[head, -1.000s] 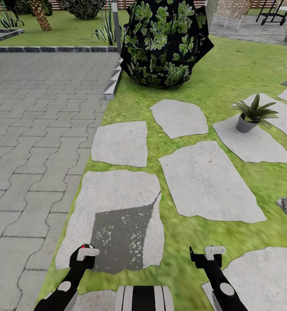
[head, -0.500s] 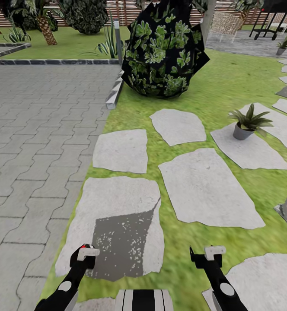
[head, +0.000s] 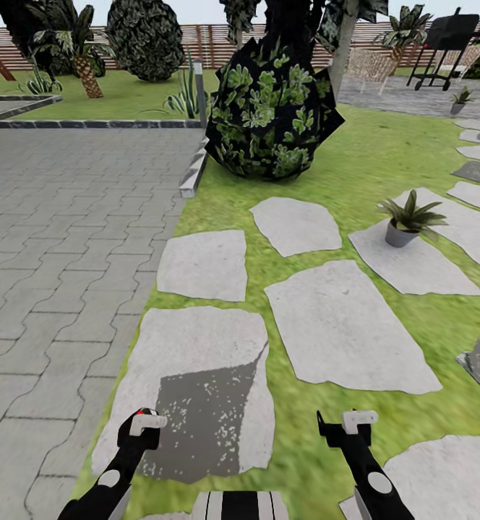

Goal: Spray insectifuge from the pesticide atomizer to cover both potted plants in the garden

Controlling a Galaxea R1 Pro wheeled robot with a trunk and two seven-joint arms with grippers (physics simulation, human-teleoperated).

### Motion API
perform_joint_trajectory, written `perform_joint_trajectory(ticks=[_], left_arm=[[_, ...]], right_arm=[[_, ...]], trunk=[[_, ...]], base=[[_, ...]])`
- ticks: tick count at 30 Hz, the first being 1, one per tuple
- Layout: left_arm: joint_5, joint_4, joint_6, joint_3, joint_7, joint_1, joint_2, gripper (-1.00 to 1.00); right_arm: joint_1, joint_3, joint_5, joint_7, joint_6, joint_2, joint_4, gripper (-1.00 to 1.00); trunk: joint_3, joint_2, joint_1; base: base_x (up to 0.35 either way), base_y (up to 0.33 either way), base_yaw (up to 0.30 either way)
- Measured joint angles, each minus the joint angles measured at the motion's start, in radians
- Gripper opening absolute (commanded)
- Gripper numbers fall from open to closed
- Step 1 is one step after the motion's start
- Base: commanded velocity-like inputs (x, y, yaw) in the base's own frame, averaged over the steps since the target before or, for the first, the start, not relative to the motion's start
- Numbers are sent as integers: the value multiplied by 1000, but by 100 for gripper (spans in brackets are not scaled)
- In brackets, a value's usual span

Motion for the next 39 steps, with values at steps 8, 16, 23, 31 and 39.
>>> perform_joint_trajectory(ticks=[8, 16, 23, 31, 39], left_arm=[[0, -1, 1, 3, 1, 0, -1, -100], [-1, 3, 1, 2, 2, 2, 2, -100], [-2, 4, 2, 18, 5, 52, 4, -100], [0, 3, 1, 39, 6, 115, 4, -100], [-1, 0, -2, 90, 3, 160, 5, -100]], right_arm=[[0, 0, -2, 0, -1, 3, -24, 100], [1, -3, 0, 0, -1, 0, -15, 100], [3, -4, 0, 0, -14, -10, 60, 100], [51, -32, 1, -2, -171, -13, 162, 100], [67, -180, 5, 11, -236, -18, 287, 100]], trunk=[[31, 2, -4], [68, 4, -7], [103, 5, -10], [131, 7, -13], [146, 7, -13]], base=[[0, 0, -9], [0, 0, -177], [0, 0, -240], [0, 0, -247], [0, 0, -248]])
